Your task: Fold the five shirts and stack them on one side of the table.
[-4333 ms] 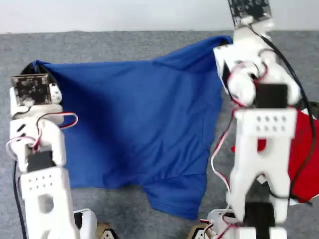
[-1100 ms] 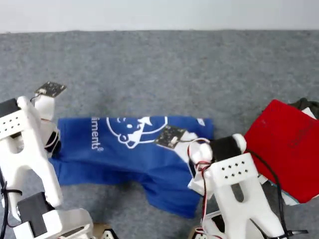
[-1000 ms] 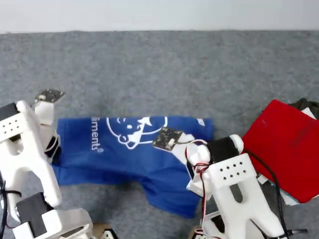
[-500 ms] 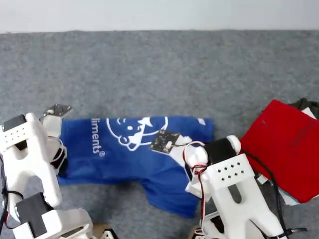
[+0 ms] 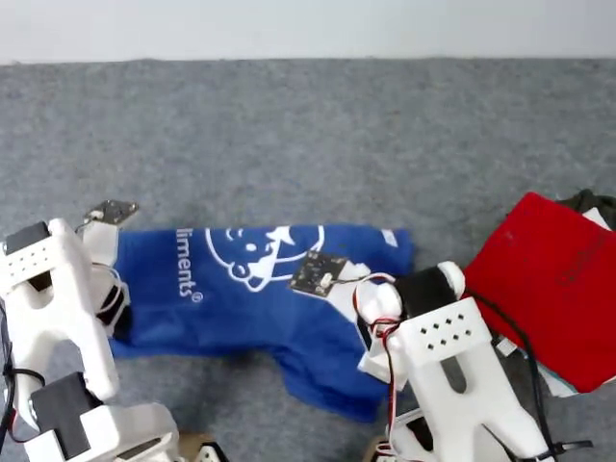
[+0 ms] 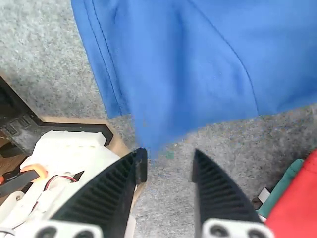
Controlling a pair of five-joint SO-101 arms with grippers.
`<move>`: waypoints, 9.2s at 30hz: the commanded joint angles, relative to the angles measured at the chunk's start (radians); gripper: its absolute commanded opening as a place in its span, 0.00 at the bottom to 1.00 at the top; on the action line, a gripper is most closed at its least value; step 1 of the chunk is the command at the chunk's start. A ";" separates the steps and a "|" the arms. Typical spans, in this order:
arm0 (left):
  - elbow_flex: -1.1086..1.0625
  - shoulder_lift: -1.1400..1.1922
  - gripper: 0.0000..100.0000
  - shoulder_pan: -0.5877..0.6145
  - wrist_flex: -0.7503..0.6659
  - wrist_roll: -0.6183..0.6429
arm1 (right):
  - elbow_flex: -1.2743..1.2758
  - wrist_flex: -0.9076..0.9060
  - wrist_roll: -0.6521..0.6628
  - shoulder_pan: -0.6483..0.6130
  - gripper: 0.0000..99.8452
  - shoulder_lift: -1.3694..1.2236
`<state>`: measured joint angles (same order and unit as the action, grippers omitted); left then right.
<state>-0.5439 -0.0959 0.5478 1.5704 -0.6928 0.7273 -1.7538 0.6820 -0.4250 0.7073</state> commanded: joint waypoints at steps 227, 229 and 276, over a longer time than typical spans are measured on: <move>-0.062 -0.034 0.07 -0.241 -0.189 0.374 | 0.592 0.702 0.175 0.183 0.08 -0.073; -0.070 -0.034 0.07 -0.241 -0.195 0.374 | 0.595 0.728 0.173 0.185 0.03 -0.064; -0.127 -0.034 0.07 -0.242 -0.245 0.374 | -0.094 0.693 -0.054 0.214 0.01 -0.306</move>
<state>-0.6713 -0.0974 0.3130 1.3341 -0.3199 0.7595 -1.0587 0.6759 -0.2317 0.5002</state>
